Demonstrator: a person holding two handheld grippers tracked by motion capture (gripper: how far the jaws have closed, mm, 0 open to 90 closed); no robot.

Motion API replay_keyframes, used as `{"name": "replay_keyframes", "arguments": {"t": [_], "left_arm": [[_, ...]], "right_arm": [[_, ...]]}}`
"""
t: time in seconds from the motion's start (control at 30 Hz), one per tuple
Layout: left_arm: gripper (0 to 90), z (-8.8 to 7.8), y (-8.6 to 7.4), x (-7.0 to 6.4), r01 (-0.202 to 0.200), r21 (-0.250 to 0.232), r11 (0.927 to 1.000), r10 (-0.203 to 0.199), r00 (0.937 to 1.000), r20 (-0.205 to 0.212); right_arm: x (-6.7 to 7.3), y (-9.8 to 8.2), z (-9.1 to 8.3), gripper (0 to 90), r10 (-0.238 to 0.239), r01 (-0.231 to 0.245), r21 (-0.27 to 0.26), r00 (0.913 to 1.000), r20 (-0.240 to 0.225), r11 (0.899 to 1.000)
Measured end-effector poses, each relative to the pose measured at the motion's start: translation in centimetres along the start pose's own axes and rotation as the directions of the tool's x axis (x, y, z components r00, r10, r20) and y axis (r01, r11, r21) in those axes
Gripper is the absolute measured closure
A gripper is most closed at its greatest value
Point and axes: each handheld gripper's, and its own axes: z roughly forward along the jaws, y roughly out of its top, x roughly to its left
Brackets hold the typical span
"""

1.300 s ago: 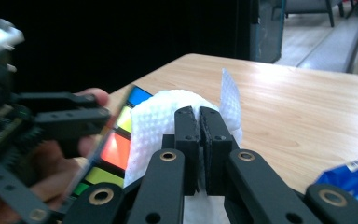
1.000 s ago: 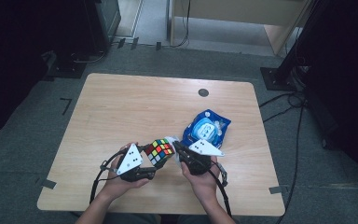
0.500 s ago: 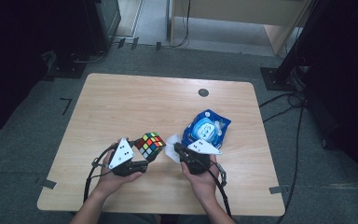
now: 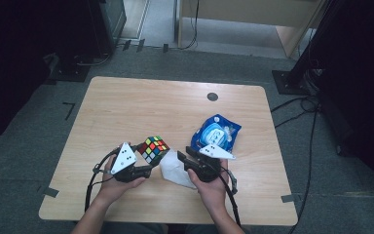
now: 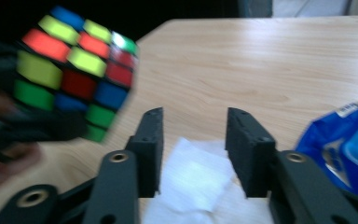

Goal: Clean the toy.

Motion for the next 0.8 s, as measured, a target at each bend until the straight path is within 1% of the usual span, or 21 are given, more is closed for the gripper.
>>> {"name": "replay_keyframes", "arguments": {"t": [0.03,0.1,0.13,0.17,0.2,0.23,0.27,0.33,0.37,0.4,0.47,0.5,0.57,0.63,0.67,0.7,0.73,0.8], "left_arm": [[33.9,0.1,-0.1,-0.1,0.002,0.002,1.0,-0.002,1.0,-0.002],[33.9,0.3,-0.2,-0.3,0.001,0.008,1.0,-0.001,1.0,-0.003],[33.8,0.5,-0.3,-0.5,0.002,0.011,0.9999,-0.002,1.0,-0.003],[33.9,0.5,-0.3,-0.5,0.002,0.011,0.9999,-0.002,1.0,-0.003],[33.8,0.7,-0.3,-0.7,0.002,0.013,0.9999,-0.002,1.0,-0.002],[33.8,1.0,-0.3,-1.1,-0.001,0.017,0.9999,0.002,1.0,-0.003],[33.8,1.1,-0.3,-1.3,-0.003,0.015,0.9999,0.003,1.0,-0.005],[33.8,1.4,-0.4,-1.8,-0.002,0.011,0.9999,0.002,1.0,-0.01],[33.8,1.5,-0.4,-1.9,-0.002,0.008,1.0,0.002,0.9999,-0.01],[33.8,1.6,-0.4,-2.2,-0.002,0.008,1.0,0.002,0.9999,-0.014],[33.8,1.7,-0.3,-2.6,-0.003,0.003,1.0,0.003,0.9997,-0.023],[33.8,1.8,-0.2,-2.9,-0.002,-0.003,1.0,0.002,0.9996,-0.028],[33.8,1.9,-0.1,-3.5,-0.008,-0.017,0.9998,0.008,0.9992,-0.039],[33.8,2.0,0.0,-4.2,-0.033,-0.024,0.9992,0.031,0.9981,-0.054],[33.8,2.1,0.0,-4.5,-0.037,-0.023,0.999,0.036,0.9973,-0.065],[33.8,2.2,0.1,-4.6,-0.038,-0.025,0.999,0.036,0.9971,-0.067],[33.8,2.2,0.0,-4.6,-0.025,-0.026,0.9993,0.024,0.9977,-0.064],[33.8,2.2,-0.1,-4.4,-0.008,-0.027,0.9996,0.007,0.9986,-0.053]], "right_arm": [[0.2,0.2,-0.2,54.8,0.019,-0.02,-0.012,0.9996,-0.019,1.0],[0.6,0.7,-0.6,47.6,0.07,-0.072,-0.028,0.9948,-0.075,0.997],[0.9,0.9,-0.7,43.6,0.095,-0.099,-0.03,0.9899,-0.105,0.995],[1.2,1.1,-0.8,39.3,0.127,-0.132,-0.029,0.9821,-0.139,0.991],[1.5,1.2,-0.8,37.4,0.147,-0.154,-0.029,0.9754,-0.164,0.988],[1.7,1.2,-0.8,35.6,0.163,-0.171,-0.026,0.969,-0.185,0.985],[1.9,1.2,-0.8,33.6,0.173,-0.181,-0.027,0.9654,-0.195,0.983],[2.3,1.2,-0.8,29.5,0.191,-0.199,-0.025,0.9639,-0.185,0.98],[2.4,1.2,-0.7,26.3,0.21,-0.216,-0.02,0.9634,-0.167,0.976],[2.4,1.1,-0.6,25.5,0.223,-0.228,-0.017,0.9635,-0.147,0.973],[2.3,0.8,-0.3,23.5,0.254,-0.256,0.002,0.9575,-0.137,0.967],[2.4,0.6,-0.1,24.0,0.266,-0.266,0.017,0.9544,-0.135,0.964],[2.4,0.4,0.2,25.4,0.292,-0.29,0.03,0.9442,-0.153,0.956],[2.4,0.2,0.4,28.6,0.302,-0.302,0.026,0.9409,-0.153,0.953],[2.4,0.2,0.4,28.3,0.31,-0.311,0.022,0.9377,-0.157,0.95],[2.3,0.1,0.5,28.3,0.313,-0.314,0.018,0.9361,-0.161,0.949],[2.2,0.1,0.4,29.0,0.321,-0.323,0.017,0.9325,-0.165,0.946],[1.9,0.0,0.3,32.1,0.34,-0.344,0.007,0.9225,-0.183,0.939]]}}
